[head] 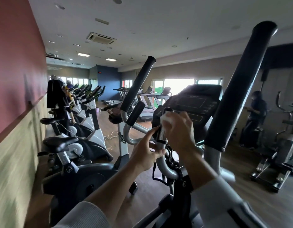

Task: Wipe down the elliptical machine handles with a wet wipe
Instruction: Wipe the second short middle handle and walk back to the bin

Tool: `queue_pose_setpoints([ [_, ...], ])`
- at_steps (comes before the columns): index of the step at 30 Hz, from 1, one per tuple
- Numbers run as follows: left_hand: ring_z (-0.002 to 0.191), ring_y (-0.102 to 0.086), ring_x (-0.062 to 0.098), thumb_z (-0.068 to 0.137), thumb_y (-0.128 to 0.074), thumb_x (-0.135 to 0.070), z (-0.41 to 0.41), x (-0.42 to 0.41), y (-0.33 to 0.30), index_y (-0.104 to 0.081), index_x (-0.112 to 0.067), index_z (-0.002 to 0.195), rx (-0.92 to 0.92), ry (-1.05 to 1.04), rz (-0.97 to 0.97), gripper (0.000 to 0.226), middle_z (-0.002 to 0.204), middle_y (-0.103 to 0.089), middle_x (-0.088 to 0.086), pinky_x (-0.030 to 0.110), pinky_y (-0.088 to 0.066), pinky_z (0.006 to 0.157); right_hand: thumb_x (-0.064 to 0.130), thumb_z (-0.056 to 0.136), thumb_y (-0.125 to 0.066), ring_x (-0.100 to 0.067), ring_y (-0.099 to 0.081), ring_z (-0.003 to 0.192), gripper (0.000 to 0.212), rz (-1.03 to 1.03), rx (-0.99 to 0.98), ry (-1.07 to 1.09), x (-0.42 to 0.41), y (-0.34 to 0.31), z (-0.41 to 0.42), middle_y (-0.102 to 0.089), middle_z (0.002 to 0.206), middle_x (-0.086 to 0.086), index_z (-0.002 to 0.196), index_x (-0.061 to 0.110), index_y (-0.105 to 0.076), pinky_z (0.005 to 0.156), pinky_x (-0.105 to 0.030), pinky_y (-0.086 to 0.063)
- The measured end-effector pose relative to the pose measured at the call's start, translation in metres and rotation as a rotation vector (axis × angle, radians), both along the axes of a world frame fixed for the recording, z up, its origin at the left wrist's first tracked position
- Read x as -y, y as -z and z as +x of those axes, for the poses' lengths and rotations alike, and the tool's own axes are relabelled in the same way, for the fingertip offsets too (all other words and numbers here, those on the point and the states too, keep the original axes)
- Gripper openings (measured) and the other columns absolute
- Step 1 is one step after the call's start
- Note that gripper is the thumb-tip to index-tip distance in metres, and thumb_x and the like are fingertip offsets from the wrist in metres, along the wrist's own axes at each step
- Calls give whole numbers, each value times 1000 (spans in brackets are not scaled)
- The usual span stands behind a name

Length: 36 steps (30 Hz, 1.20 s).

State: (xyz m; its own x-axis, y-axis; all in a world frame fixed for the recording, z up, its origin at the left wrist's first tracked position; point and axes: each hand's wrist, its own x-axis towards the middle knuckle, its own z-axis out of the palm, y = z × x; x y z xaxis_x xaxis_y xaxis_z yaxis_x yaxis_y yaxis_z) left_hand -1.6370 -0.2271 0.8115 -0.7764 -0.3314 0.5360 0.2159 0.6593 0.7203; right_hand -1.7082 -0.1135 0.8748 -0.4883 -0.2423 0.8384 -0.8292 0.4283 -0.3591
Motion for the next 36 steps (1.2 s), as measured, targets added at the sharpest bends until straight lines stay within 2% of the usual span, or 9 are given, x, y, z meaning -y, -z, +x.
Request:
queue_pose_setpoints([
  [2,93,-67,-2,78,-80,-19,-1,1,1,-37,-40,142,-12,17,6,80,110,-70,-14,29,-57,84,20,92,-55,9,-45,78,17,58,47,-48,-11,25,17,-56,91,3,81,30,-63,57,-2,-36],
  [6,88,-70,0,76,-80,-14,-5,3,4,-37,-39,142,-15,49,46,82,104,-73,-9,32,-60,77,14,90,-62,1,-50,70,18,18,101,-136,-19,44,32,-49,89,8,94,30,-71,58,-4,-42],
  [9,100,-67,5,75,-82,-27,-6,5,6,-37,-44,141,-20,28,6,81,114,-69,-11,26,-54,85,23,88,-62,0,-47,73,13,-36,16,-22,-6,12,0,-65,93,2,93,28,-73,66,5,-33],
  [12,110,-62,8,76,-80,-34,-6,6,8,-35,-44,142,-18,36,-4,81,123,-65,-11,20,-47,92,34,88,-57,-6,-51,75,15,10,-10,91,8,-24,-30,-67,91,4,91,29,-71,59,3,-31],
  [18,103,-65,6,76,-80,-31,-7,7,8,-35,-46,141,-17,47,15,80,116,-68,-11,25,-53,90,37,88,-55,-3,-48,73,18,75,-38,72,2,-14,-24,-66,93,5,94,30,-70,65,6,-30],
  [25,97,-68,7,74,-81,-13,-8,7,8,-38,-42,140,-47,70,20,84,109,-70,-8,42,-60,80,10,86,-67,-4,-57,68,19,30,40,-94,-12,37,28,-49,87,6,94,27,-71,54,-21,-52],
  [30,110,-59,7,78,-79,-29,-3,4,7,-35,-42,143,-29,38,10,79,121,-64,-9,9,-43,81,12,83,-69,-10,-53,68,14,-150,15,-5,3,-1,1,-64,88,-7,90,23,-74,59,2,-35],
  [33,112,-59,9,79,-79,-30,-2,2,7,-35,-42,143,-37,31,8,78,121,-65,-9,27,-49,97,18,85,-67,-5,-52,71,14,-294,143,6,10,-23,-11,-66,91,-2,95,24,-74,60,9,-29],
  [36,110,-60,8,78,-78,-31,-2,1,7,-36,-48,139,-30,16,21,76,118,-65,-10,34,-50,97,26,84,-66,-11,-61,81,18,-405,229,4,11,-12,-15,-70,91,4,101,26,-72,63,8,-27],
])
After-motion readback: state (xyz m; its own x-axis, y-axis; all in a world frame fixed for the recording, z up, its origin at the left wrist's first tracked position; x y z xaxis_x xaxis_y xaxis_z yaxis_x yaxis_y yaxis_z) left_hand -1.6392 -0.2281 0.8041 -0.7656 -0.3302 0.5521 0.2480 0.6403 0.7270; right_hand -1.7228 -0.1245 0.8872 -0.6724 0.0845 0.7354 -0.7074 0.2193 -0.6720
